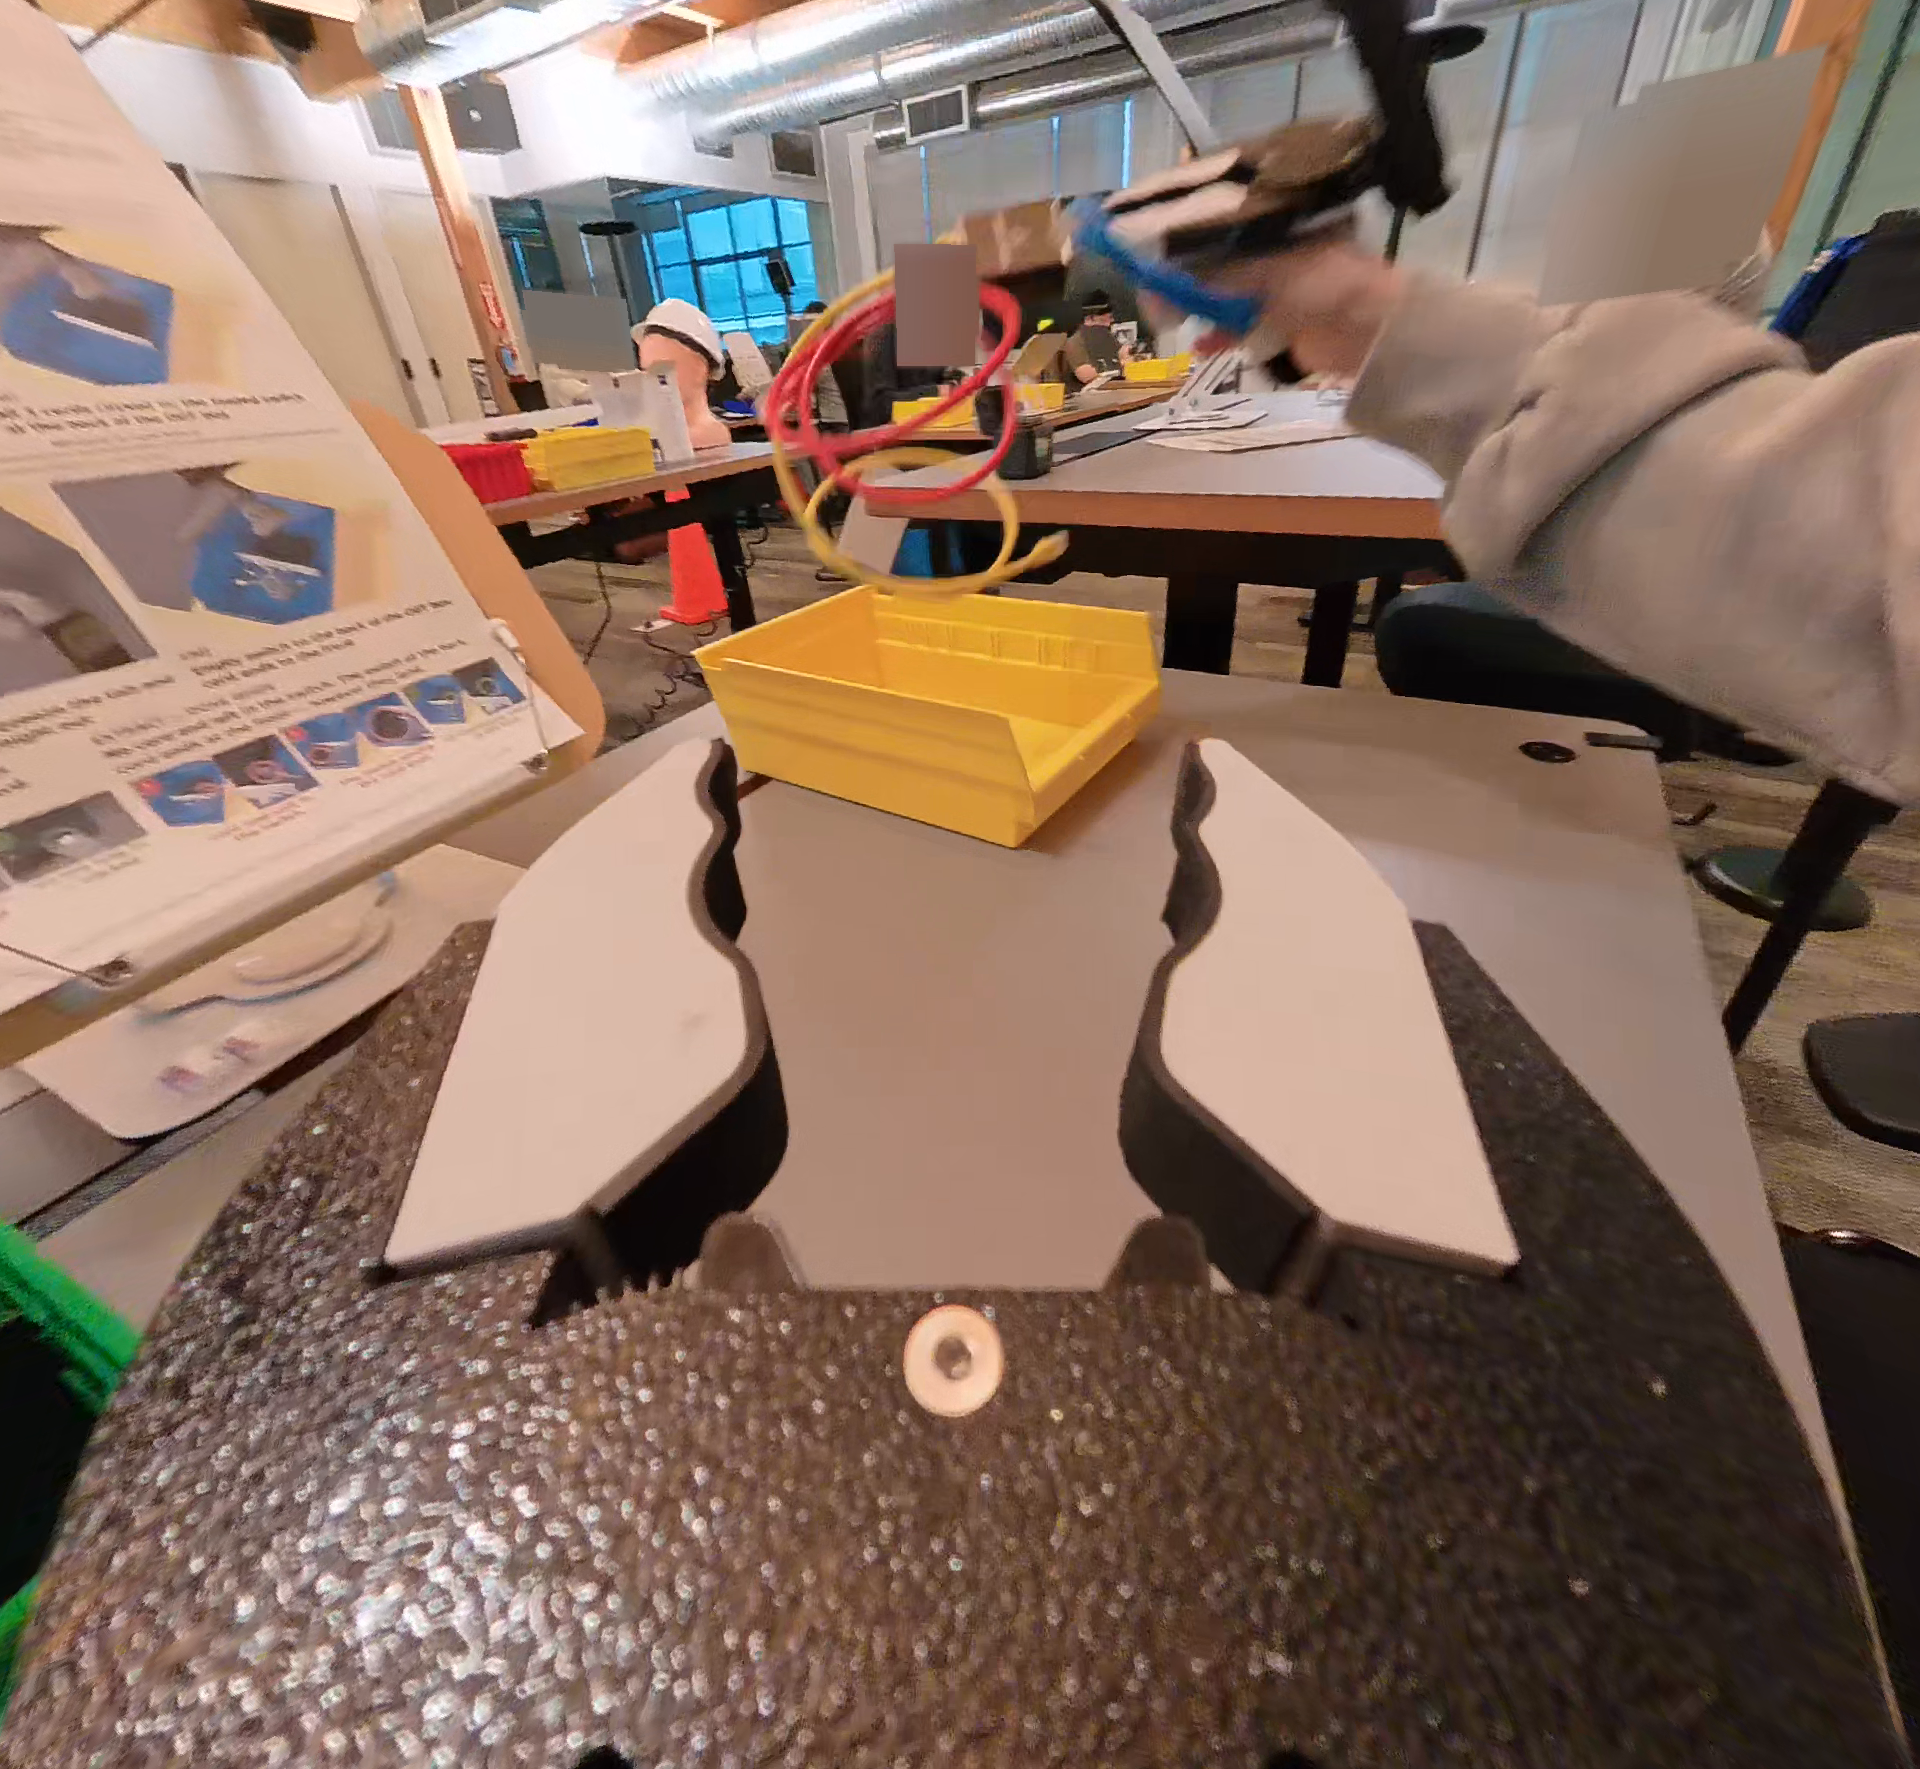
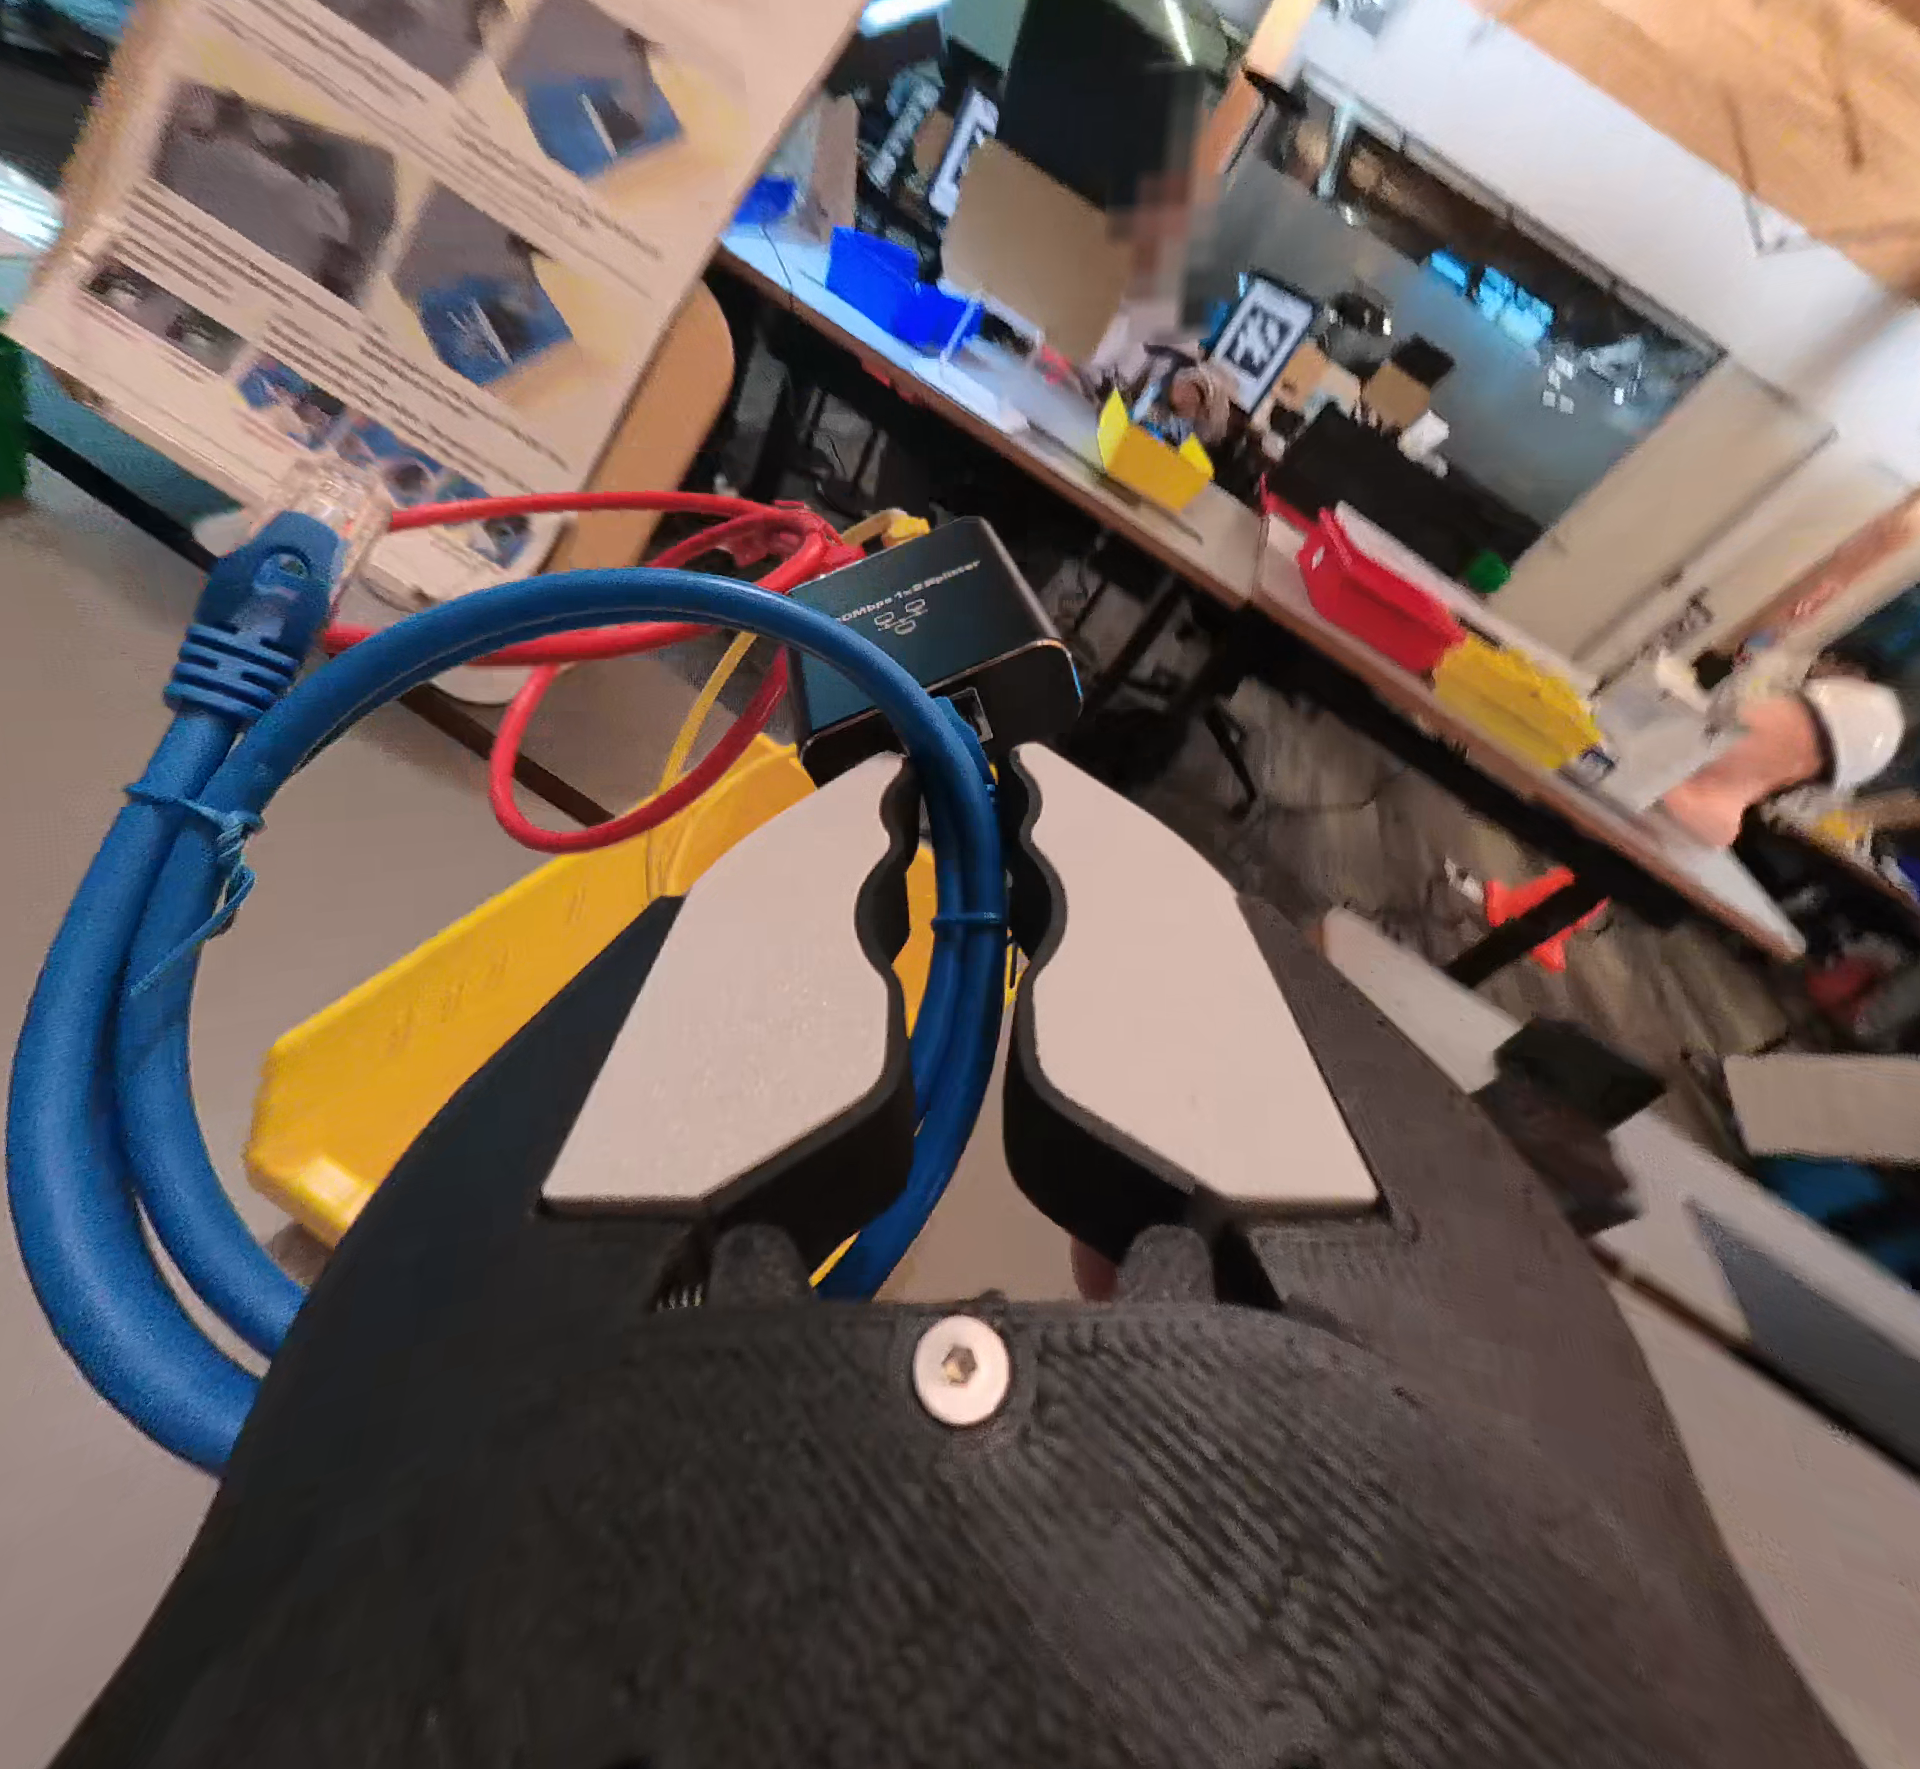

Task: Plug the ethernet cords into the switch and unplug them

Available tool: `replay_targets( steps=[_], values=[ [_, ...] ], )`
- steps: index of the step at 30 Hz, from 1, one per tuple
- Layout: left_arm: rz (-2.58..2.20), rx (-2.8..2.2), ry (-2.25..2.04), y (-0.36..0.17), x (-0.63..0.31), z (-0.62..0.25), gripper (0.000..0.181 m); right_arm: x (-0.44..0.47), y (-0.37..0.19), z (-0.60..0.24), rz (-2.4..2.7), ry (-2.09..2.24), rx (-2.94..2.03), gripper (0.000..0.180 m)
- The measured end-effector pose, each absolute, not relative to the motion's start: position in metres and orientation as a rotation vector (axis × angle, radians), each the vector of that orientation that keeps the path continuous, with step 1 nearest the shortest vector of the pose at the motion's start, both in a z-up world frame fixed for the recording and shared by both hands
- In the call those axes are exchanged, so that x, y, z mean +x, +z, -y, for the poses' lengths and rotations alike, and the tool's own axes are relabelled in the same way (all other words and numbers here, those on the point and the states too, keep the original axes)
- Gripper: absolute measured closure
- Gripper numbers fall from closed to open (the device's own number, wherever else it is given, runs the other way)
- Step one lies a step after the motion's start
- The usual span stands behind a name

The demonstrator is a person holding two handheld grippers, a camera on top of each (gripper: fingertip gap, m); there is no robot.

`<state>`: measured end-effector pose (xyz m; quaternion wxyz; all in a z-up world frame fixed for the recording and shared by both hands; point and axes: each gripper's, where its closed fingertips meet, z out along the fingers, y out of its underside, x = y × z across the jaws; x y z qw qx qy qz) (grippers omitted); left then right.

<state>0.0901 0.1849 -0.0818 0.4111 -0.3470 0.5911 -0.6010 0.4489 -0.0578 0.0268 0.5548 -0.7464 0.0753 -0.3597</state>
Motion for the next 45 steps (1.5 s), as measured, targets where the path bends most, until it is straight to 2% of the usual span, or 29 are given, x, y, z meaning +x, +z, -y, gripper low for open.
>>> replay_targets(
  steps=[6,11,13,15,17,20,23,26,31,40,43,44,45],
  values=[
    [-1.562,-0.908,-1.552,-0.099,0.095,-0.170,0.104,0.498,-0.098,0.035,-0.472,-0.806,-1.889,0.165],
    [-1.721,-0.900,-1.426,-0.126,0.099,-0.158,0.104,0.522,-0.159,0.027,-0.614,-0.903,-2.002,0.163],
    [-1.770,-0.903,-1.394,-0.135,0.104,-0.151,0.104,0.524,-0.182,0.028,-0.615,-0.897,-2.114,0.156],
    [-1.804,-0.902,-1.392,-0.141,0.108,-0.143,0.104,0.526,-0.191,0.040,-0.634,-0.940,-2.198,0.129],
    [-1.827,-0.896,-1.392,-0.145,0.114,-0.137,0.104,0.523,-0.188,0.054,-0.644,-0.947,-2.206,0.113],
    [-1.851,-0.915,-1.400,-0.149,0.130,-0.127,0.105,0.515,-0.151,0.075,-0.639,-0.978,-2.024,0.112],
    [-1.864,-1.005,-1.413,-0.150,0.158,-0.115,0.105,0.487,-0.130,0.091,-0.683,-0.805,-1.950,0.094],
    [-1.848,-1.136,-1.437,-0.145,0.197,-0.094,0.102,0.439,-0.116,0.101,-0.734,-0.595,-1.710,0.095],
    [-1.816,-1.357,-1.344,-0.156,0.283,-0.062,0.096,0.366,-0.139,0.116,-0.790,-0.506,-1.525,0.098],
    [-1.730,-1.650,-0.867,-0.222,0.411,-0.058,0.093,0.353,-0.135,0.125,-0.780,-0.562,-1.539,0.092],
    [-1.767,-1.583,-0.649,-0.245,0.425,-0.070,0.114,0.349,-0.135,0.117,-0.762,-0.484,-1.537,0.093],
    [-1.765,-1.552,-0.614,-0.249,0.428,-0.074,0.137,0.347,-0.134,0.115,-0.754,-0.475,-1.532,0.093],
    [-1.730,-1.525,-0.573,-0.250,0.430,-0.083,0.142,0.346,-0.132,0.114,-0.744,-0.471,-1.529,0.094]
  ],
)
